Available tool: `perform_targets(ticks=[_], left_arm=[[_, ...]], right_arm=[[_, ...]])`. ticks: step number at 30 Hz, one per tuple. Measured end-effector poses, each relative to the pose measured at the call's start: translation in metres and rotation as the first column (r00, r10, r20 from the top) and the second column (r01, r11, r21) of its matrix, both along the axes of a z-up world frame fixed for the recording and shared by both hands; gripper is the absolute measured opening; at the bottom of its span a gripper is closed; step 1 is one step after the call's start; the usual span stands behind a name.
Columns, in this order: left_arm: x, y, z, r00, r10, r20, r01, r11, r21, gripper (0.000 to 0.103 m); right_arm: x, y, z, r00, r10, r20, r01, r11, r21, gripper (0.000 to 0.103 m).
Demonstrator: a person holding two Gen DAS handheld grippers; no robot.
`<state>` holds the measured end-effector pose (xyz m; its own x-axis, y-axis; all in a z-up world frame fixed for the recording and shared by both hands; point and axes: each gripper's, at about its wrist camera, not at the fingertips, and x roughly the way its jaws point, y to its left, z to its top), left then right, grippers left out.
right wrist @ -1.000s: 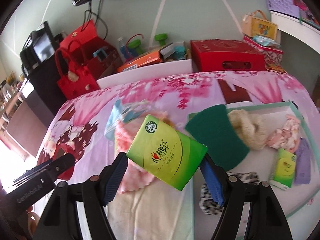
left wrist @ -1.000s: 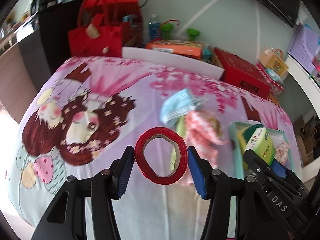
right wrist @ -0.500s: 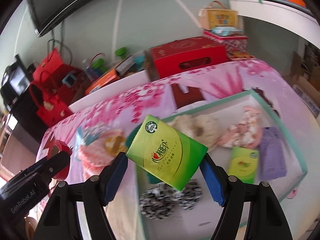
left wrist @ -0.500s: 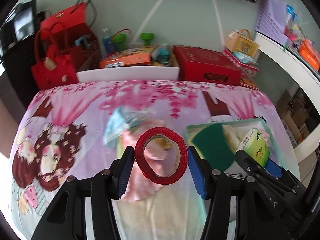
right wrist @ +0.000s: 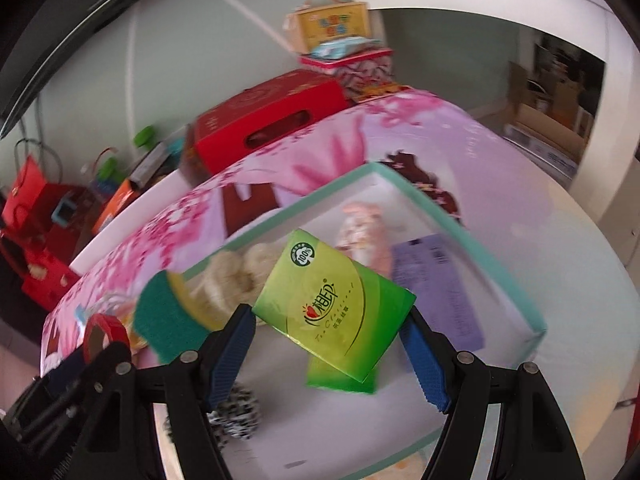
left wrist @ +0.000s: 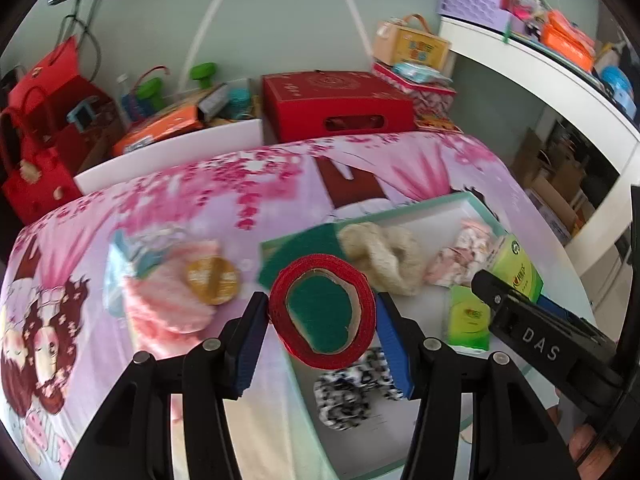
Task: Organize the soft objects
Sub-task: 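Carry the tape roll and tissue pack over the tray with both tools, then release the tape roll into the tray with the left tool while the right drops the tissue pack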
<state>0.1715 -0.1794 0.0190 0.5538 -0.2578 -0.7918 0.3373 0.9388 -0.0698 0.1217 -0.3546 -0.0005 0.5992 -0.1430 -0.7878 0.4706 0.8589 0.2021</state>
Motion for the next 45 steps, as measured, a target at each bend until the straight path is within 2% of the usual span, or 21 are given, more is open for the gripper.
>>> perform_targets(ticks=[9,15,18,20,32,33,35,39,45], left_arm=[[-0.006,-0.038,-0.016,0.994,-0.11,0.011,0.11,0.994,-0.006,0.056],[-0.012,-0.051,-0.021,0.985,-0.174,0.012,0.175,0.984,-0.026,0.056],[-0.012,-0.052,-0.023,0.982,-0.186,-0.004,0.186,0.982,-0.042,0.062],[-0.012,-0.05,-0.023,0.983,-0.182,-0.006,0.181,0.982,-0.046,0.068],[-0.011,-0.038,-0.023,0.991,-0.131,-0.013,0.131,0.991,-0.022,0.068],[-0.011,-0.037,-0.023,0.992,-0.128,-0.011,0.128,0.992,-0.02,0.069],[-0.01,-0.034,-0.023,0.993,-0.118,-0.01,0.118,0.993,-0.017,0.081],[-0.008,-0.029,-0.021,0.995,-0.102,-0.007,0.102,0.995,-0.023,0.082],[-0.006,-0.018,-0.017,0.998,-0.061,0.005,0.061,0.998,-0.034,0.089]], right_arm=[[-0.007,-0.024,-0.005,0.998,-0.07,-0.009,0.07,0.998,0.004,0.077],[-0.007,-0.027,-0.005,0.997,-0.074,-0.005,0.074,0.997,0.008,0.077],[-0.007,-0.026,-0.005,0.998,-0.069,-0.006,0.07,0.998,0.007,0.077],[-0.007,-0.025,-0.005,0.998,-0.069,-0.006,0.069,0.998,0.006,0.077],[-0.005,-0.022,-0.008,0.999,-0.05,-0.013,0.05,0.999,0.012,0.078],[-0.005,-0.022,-0.008,0.999,-0.05,-0.011,0.051,0.999,0.011,0.079],[-0.005,-0.022,-0.008,0.998,-0.055,-0.009,0.055,0.998,0.005,0.083],[-0.007,-0.025,-0.008,0.997,-0.076,-0.005,0.076,0.997,-0.006,0.103],[-0.01,-0.03,-0.008,0.995,-0.1,0.011,0.1,0.995,0.008,0.103]])
